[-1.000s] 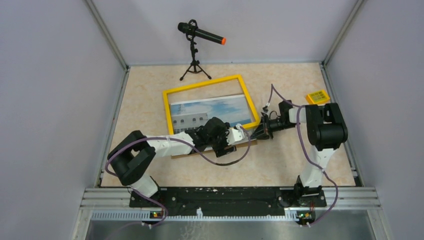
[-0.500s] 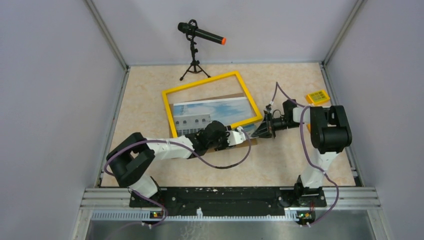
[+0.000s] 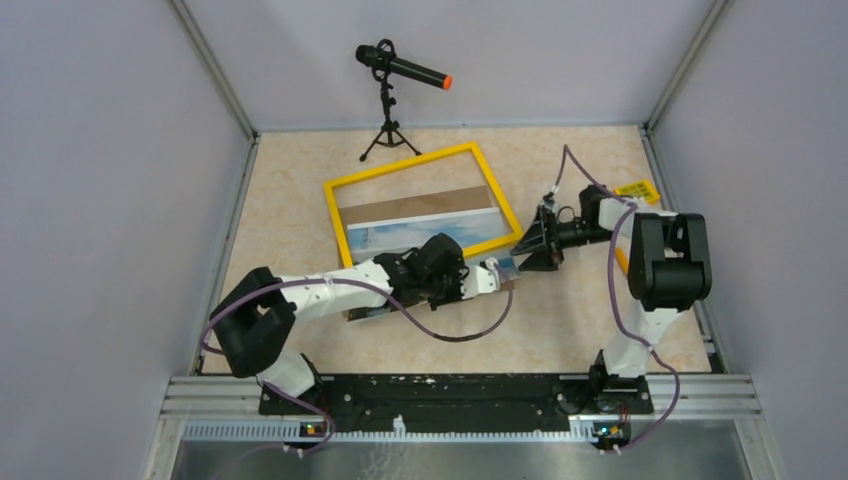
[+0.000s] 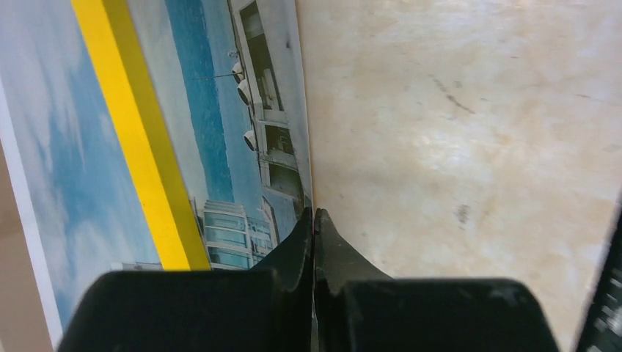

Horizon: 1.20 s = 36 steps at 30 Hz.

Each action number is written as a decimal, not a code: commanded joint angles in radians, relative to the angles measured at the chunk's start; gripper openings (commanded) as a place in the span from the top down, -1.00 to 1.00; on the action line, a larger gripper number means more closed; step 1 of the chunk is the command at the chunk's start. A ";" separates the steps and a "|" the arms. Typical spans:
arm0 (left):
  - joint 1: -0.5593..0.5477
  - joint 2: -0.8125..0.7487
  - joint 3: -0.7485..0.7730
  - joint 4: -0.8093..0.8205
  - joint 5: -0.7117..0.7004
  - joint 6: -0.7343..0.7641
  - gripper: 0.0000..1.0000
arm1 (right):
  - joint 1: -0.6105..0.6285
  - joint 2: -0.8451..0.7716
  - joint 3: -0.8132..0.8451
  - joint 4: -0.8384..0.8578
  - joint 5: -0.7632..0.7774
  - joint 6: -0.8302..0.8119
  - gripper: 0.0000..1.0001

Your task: Take the photo out of the frame

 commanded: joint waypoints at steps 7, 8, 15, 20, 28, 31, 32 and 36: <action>0.010 -0.180 0.292 -0.600 0.354 -0.066 1.00 | -0.129 -0.088 0.181 -0.240 0.117 -0.227 -0.69; 0.019 -0.194 0.345 -0.641 0.394 -0.061 1.00 | -0.133 -0.098 0.191 -0.240 0.134 -0.228 -0.72; 0.334 -0.190 0.692 -0.913 0.605 -0.019 1.00 | -0.137 -0.159 0.297 -0.156 0.273 -0.177 -0.72; 0.554 -0.100 1.003 -1.033 0.642 0.012 1.00 | -0.120 -0.121 0.412 -0.056 0.382 -0.121 -0.73; 0.753 -0.046 1.209 -0.839 0.550 -0.100 1.00 | 0.024 0.044 0.542 0.021 0.542 -0.154 -0.72; 0.767 -0.038 1.247 -0.754 0.405 -0.059 1.00 | 0.076 0.098 0.565 0.060 0.590 -0.158 -0.72; 0.767 -0.039 1.245 -0.721 0.351 -0.044 1.00 | 0.089 0.115 0.572 0.072 0.607 -0.158 -0.72; 0.762 -0.040 1.198 -0.601 0.283 0.005 1.00 | 0.111 0.183 0.584 0.133 0.662 -0.125 -0.72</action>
